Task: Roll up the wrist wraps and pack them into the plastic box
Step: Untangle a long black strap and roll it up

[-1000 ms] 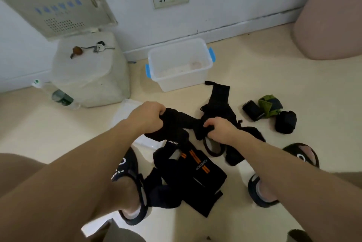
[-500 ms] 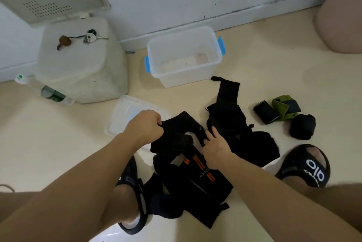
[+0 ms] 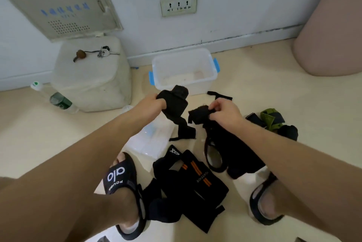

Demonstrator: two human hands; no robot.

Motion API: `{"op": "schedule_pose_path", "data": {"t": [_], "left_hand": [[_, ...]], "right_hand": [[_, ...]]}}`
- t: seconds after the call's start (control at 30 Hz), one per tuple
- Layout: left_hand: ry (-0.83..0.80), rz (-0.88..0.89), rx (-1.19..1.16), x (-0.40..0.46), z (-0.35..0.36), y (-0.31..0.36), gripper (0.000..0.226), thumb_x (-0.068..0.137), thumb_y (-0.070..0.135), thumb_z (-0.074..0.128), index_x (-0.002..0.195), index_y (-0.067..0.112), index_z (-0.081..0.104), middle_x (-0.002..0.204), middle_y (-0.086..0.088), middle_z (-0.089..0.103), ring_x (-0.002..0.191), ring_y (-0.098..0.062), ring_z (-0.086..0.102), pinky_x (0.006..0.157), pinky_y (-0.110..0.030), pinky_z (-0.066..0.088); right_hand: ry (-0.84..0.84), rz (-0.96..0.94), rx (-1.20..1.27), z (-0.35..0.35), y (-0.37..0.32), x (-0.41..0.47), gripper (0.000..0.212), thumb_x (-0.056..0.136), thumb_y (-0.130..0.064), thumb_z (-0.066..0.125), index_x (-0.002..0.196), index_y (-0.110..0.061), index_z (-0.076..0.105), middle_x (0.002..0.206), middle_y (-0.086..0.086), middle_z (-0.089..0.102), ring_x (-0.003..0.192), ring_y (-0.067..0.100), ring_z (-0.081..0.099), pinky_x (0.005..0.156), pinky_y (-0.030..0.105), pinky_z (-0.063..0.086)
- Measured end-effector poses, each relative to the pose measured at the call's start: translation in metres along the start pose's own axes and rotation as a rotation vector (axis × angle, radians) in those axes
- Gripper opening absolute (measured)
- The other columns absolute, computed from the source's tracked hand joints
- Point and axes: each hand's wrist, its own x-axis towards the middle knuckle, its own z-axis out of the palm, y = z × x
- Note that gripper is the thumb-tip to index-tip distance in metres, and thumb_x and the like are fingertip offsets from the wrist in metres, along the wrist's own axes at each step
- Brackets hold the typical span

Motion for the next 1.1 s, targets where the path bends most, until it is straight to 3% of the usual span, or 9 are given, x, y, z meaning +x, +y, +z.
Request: {"op": "schedule_pose_path", "data": {"t": [0.13,0.27,0.43,0.53,0.67,0.8,0.97,1.03,1.1], "left_hand": [[0.039,0.176,-0.008,-0.020,-0.019,0.029,0.032,0.098,0.012,0.050,0.130,0.010,0.053,0.123,-0.007,0.061,0.110,-0.019,0.057,0.084,-0.026,0.045],[0.111,0.314,0.056,-0.042,-0.032,0.051,0.031,0.099,0.018,0.054,0.130,0.013,0.051,0.120,-0.007,0.065,0.112,-0.023,0.063,0.102,-0.046,0.050],[0.181,0.364,0.002,-0.061,-0.034,0.076,0.025,0.102,0.018,0.053,0.126,0.017,0.045,0.108,-0.009,0.067,0.102,-0.023,0.067,0.090,-0.042,0.056],[0.196,0.402,0.062,-0.067,-0.028,0.086,0.037,0.100,0.014,0.056,0.130,0.020,0.035,0.100,-0.012,0.070,0.092,-0.026,0.070,0.077,-0.038,0.058],[0.202,0.537,0.227,-0.072,-0.020,0.085,0.038,0.097,0.002,0.051,0.123,0.026,0.038,0.082,-0.002,0.058,0.067,-0.023,0.058,0.053,-0.021,0.044],[0.094,0.448,0.158,-0.069,-0.007,0.084,0.018,0.090,0.008,0.066,0.092,0.025,0.064,0.097,0.010,0.066,0.086,-0.014,0.062,0.066,-0.021,0.043],[-0.040,0.404,-0.060,-0.070,0.004,0.097,0.018,0.084,0.016,0.081,0.097,0.023,0.070,0.086,0.011,0.072,0.078,0.001,0.069,0.059,-0.008,0.047],[-0.008,0.421,-0.056,-0.069,0.004,0.097,0.016,0.088,0.015,0.077,0.092,0.027,0.067,0.079,0.014,0.071,0.069,0.009,0.067,0.058,-0.006,0.047],[0.054,0.401,-0.016,-0.067,0.000,0.098,0.012,0.095,0.014,0.067,0.093,0.025,0.065,0.081,0.009,0.068,0.070,0.003,0.065,0.060,-0.011,0.047]], "right_hand": [[0.044,-0.058,0.125,-0.060,-0.053,-0.019,0.027,0.079,0.007,0.073,0.085,-0.019,0.067,0.078,0.001,0.058,0.080,0.021,0.059,0.074,0.031,0.048],[0.056,-0.163,0.238,-0.095,-0.101,-0.055,0.028,0.081,0.012,0.070,0.087,-0.015,0.063,0.076,0.002,0.053,0.080,0.019,0.056,0.076,0.038,0.049],[0.086,-0.234,0.383,-0.117,-0.138,-0.091,0.029,0.082,0.011,0.070,0.088,-0.016,0.062,0.082,0.000,0.056,0.083,0.016,0.059,0.077,0.035,0.053],[0.074,-0.269,0.470,-0.118,-0.141,-0.103,0.028,0.082,0.012,0.070,0.090,-0.014,0.063,0.079,0.000,0.055,0.079,0.015,0.060,0.074,0.033,0.055],[0.107,-0.265,0.634,-0.112,-0.147,-0.108,0.026,0.084,0.013,0.068,0.091,-0.012,0.063,0.079,0.002,0.061,0.079,0.016,0.067,0.069,0.028,0.061],[0.036,-0.272,0.702,-0.099,-0.159,-0.104,0.021,0.089,0.012,0.065,0.094,-0.009,0.065,0.089,0.008,0.066,0.082,0.019,0.070,0.072,0.030,0.063],[-0.096,-0.246,0.654,-0.078,-0.164,-0.103,0.016,0.093,0.005,0.063,0.100,-0.007,0.069,0.101,0.011,0.069,0.099,0.027,0.071,0.095,0.040,0.060],[-0.158,-0.253,0.657,-0.075,-0.167,-0.103,0.015,0.095,0.003,0.060,0.103,-0.006,0.070,0.101,0.010,0.069,0.100,0.024,0.070,0.095,0.032,0.060],[-0.222,-0.256,0.653,-0.078,-0.171,-0.101,0.018,0.098,0.001,0.057,0.109,-0.006,0.070,0.103,0.012,0.071,0.099,0.021,0.071,0.091,0.026,0.058]]}}
